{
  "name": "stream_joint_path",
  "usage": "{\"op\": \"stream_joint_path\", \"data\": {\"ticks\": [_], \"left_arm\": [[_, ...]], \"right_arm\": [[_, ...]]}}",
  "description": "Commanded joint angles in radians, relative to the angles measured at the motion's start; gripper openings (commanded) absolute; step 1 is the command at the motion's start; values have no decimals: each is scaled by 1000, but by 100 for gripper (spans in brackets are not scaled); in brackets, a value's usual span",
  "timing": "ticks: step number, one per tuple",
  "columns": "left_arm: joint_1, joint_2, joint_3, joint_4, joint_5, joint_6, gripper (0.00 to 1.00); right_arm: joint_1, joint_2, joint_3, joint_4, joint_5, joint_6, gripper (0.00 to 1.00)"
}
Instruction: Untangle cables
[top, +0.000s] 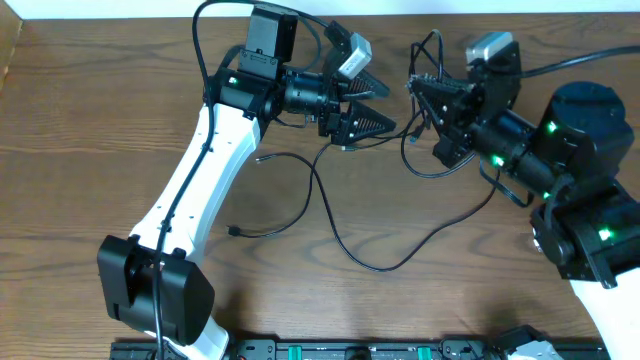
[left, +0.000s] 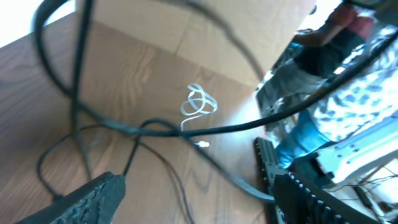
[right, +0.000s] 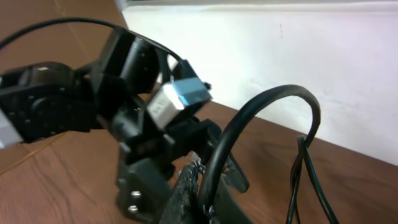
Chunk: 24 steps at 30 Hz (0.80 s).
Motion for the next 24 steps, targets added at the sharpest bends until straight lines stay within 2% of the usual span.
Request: {"op": "stream_joint_path", "data": {"ticks": [1, 17, 24], "left_arm": [[-18, -2, 22, 7, 80, -2, 83], [-67, -2, 22, 6, 23, -6, 84], [-67, -2, 22, -12, -55, -6, 84]], "right_arm": [[8, 32, 0, 18, 17, -18, 1], [8, 45, 0, 123, 13, -2, 1], [8, 43, 0, 137, -14, 8, 1]]}}
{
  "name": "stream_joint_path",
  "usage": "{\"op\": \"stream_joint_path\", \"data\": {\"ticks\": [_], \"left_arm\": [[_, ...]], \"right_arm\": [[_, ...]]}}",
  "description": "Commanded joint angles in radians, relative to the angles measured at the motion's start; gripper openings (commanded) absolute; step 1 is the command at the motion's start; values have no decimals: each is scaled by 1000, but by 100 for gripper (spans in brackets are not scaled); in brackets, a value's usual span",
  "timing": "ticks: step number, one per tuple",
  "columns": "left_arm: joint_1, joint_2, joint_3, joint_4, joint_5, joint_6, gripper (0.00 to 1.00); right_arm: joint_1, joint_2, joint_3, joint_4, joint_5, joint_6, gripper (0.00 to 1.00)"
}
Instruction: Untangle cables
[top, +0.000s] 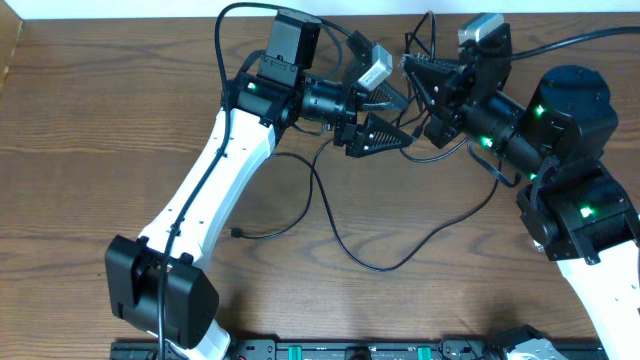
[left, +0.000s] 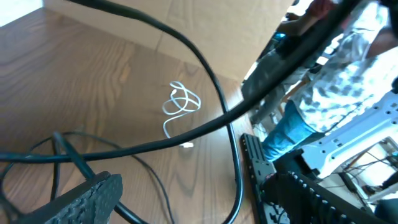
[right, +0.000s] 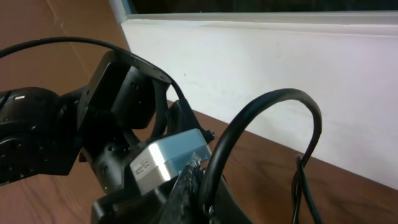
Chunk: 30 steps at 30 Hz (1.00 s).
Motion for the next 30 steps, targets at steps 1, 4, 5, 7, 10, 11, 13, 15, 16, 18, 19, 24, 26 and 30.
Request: {"op": "stream_joint_path", "data": {"ticks": [1, 4, 5, 7, 10, 11, 13, 15, 16, 18, 19, 24, 26, 30], "left_arm": [[2, -2, 22, -8, -38, -5, 84], [2, -2, 22, -8, -52, -5, 84], [2, -2, 22, -10, -68, -5, 84], [2, -2, 22, -16, -91, -5, 84], [2, -2, 22, -16, -89, -5, 84], [2, -2, 22, -16, -89, -5, 84], [1, -2, 22, -16, -89, -5, 84], [-3, -2, 22, -16, -89, -5, 84], [-3, -2, 22, -16, -89, -5, 84], [-4, -2, 22, -16, -90, -5, 84], [-4, -2, 22, -16, -90, -5, 84], [-5, -2, 22, -23, -136, -5, 84], [-11, -2, 22, -35, -207, -5, 78], [-21, -2, 22, -35, -252, -5, 22]], "right_arm": [[8, -15, 0, 11, -13, 11, 1], [8, -21, 0, 15, -12, 11, 1], [8, -24, 0, 14, -12, 11, 1], [7, -29, 0, 14, -12, 11, 1], [7, -31, 0, 13, -12, 11, 1], [7, -31, 0, 13, -12, 11, 1], [7, -31, 0, 13, -12, 11, 1], [7, -31, 0, 14, -12, 11, 1], [7, -31, 0, 15, -12, 11, 1], [8, -31, 0, 18, -12, 11, 1], [8, -32, 0, 20, -13, 11, 1], [8, -32, 0, 43, -18, 27, 1], [8, -32, 0, 55, -31, 30, 1], [8, -31, 0, 55, -31, 31, 1]]}}
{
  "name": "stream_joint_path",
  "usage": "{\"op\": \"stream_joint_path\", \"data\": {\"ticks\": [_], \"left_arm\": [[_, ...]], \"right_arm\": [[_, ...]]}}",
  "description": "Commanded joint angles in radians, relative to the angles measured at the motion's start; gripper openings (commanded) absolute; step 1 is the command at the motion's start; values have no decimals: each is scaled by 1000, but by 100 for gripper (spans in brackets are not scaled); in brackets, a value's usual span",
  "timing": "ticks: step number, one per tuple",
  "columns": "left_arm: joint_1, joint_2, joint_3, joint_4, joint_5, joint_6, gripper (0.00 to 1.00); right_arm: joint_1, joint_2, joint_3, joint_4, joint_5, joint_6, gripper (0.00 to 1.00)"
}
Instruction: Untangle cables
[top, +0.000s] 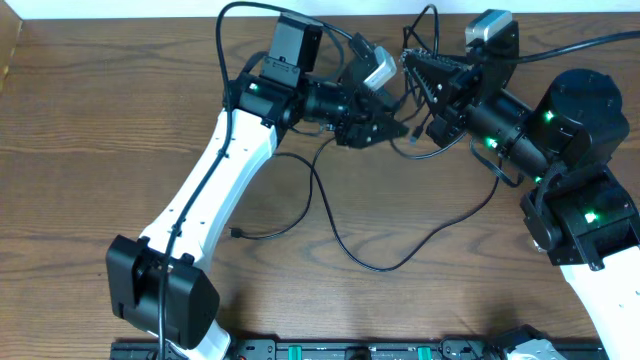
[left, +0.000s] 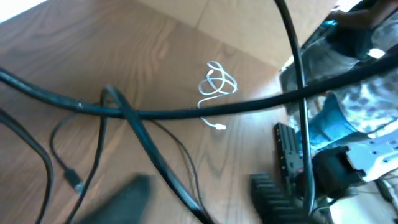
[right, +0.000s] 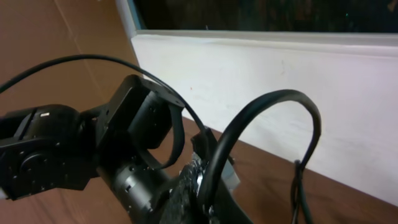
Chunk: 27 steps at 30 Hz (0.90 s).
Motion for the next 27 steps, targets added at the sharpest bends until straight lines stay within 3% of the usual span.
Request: {"op": "stream_joint_path", "data": {"ticks": [1, 5, 17, 22, 27], "left_arm": [[-13, -2, 22, 1, -71, 2, 10], [-16, -2, 22, -4, -140, 2, 7], [44, -2, 22, -39, -693, -89, 7], [126, -2, 22, -56, -813, -119, 7], [274, -5, 22, -60, -841, -180, 8]], "right_arm": [[8, -16, 1, 6, -13, 12, 1], [7, -16, 0, 3, -11, 11, 1], [-2, -17, 0, -102, 138, 3, 1], [-35, -21, 1, -134, 182, 5, 1], [-90, -51, 0, -158, 202, 19, 1]]}}
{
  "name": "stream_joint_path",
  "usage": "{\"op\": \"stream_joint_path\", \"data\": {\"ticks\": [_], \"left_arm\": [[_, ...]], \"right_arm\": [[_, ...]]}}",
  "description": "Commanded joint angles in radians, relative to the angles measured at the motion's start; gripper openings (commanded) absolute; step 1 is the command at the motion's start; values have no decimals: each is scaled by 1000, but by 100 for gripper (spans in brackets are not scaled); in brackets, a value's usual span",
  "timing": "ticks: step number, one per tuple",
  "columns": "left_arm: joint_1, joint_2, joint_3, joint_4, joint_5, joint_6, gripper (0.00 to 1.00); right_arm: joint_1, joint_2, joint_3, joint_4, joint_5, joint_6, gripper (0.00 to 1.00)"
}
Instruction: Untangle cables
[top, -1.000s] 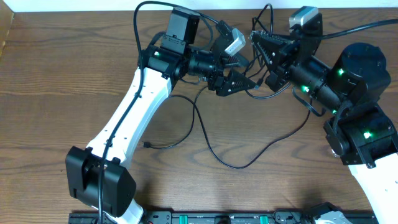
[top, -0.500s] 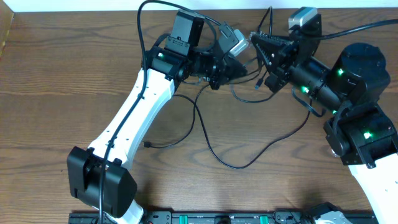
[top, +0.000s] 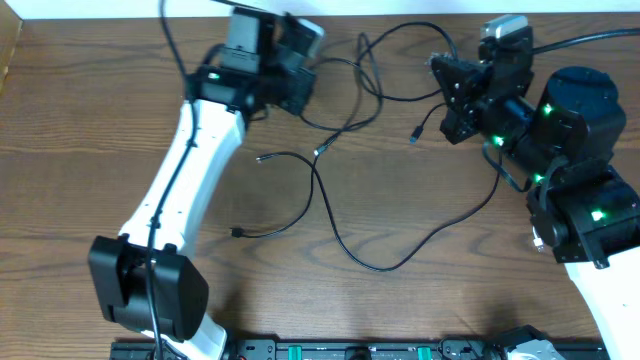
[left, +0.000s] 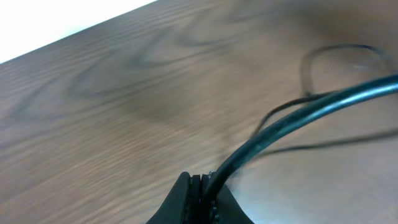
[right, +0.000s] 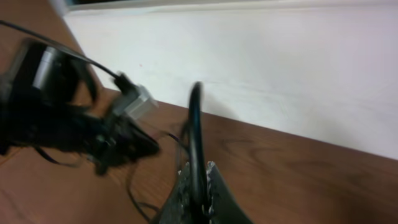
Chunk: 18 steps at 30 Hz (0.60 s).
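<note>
Several thin black cables hang tangled between my two grippers at the back of the wooden table. My left gripper is shut on a thick black cable, which runs up to the right from its jaws. My right gripper is shut on another black cable, which rises straight out of its jaws. A loose plug dangles below the right gripper. A long thin cable lies looped on the table in front.
Two loose cable ends lie on the table left of centre. A white wall borders the table's far edge. The left arm's white link crosses the left half. A black rail runs along the front edge.
My left gripper, then right beside the right gripper with its jaws round a cable, is now shut on that cable and far to the left. The tangle is stretched out between the grippers.
My right gripper held a cable bundle throughout. My left gripper was open a little left of it, then open close against it, then narrowing on a cable there. Now it is shut and off to the left, with the cables spread between both grippers.
</note>
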Motion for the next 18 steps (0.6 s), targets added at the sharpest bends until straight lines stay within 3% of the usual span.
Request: {"op": "stream_joint_path", "data": {"ticks": [1, 18], "left_arm": [[115, -5, 22, -4, -75, -58, 7], [497, -21, 22, 0, -183, -115, 8]], "right_arm": [[-46, -53, 0, -8, 38, 19, 1], [-180, -164, 0, -89, 64, -4, 1]]}}
